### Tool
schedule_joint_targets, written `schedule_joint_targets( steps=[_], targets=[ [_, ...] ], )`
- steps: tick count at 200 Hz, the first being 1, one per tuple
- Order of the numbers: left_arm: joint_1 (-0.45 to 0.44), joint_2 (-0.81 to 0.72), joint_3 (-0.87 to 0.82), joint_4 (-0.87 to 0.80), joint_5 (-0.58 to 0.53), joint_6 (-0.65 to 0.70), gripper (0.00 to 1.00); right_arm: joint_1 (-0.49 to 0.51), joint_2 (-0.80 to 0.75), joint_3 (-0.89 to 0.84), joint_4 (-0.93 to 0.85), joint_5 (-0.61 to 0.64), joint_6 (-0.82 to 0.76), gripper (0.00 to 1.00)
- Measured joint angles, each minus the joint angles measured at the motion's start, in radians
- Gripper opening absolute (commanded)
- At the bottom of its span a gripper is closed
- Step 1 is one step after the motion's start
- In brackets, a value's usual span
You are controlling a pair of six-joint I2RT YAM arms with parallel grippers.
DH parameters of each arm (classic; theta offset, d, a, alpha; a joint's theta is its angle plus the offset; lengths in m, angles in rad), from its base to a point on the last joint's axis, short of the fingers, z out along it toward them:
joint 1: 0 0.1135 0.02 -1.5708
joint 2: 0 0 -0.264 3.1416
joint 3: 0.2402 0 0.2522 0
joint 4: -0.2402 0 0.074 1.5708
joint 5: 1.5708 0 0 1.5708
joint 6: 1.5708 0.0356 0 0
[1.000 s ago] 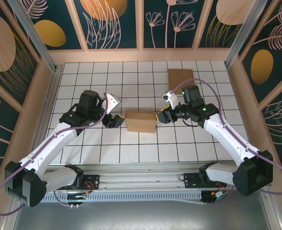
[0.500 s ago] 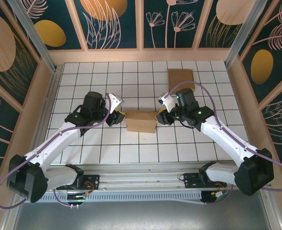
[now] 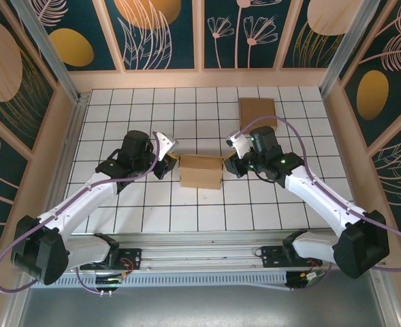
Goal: Fold the paper box
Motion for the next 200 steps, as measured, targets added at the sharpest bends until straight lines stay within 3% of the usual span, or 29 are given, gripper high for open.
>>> schedule_joint_targets(
  steps=[34,119,200],
  targets=[
    [-0.01,0.0,-0.003,0.03,0.003,-0.105,0.0,0.0,0.0,0.0,0.015,0.031,0.073,0.09],
    [-0.027,-0.003,-0.023,0.059,-0.002,-0.413,0.0,0.034,0.0,0.0,0.037,0.115,0.285,0.08],
    [-0.068,-0.03,-0.053,0.085,-0.029,-0.469,0.0,0.035,0.004,0.007,0.047,0.148,0.568,0.08]
  ],
)
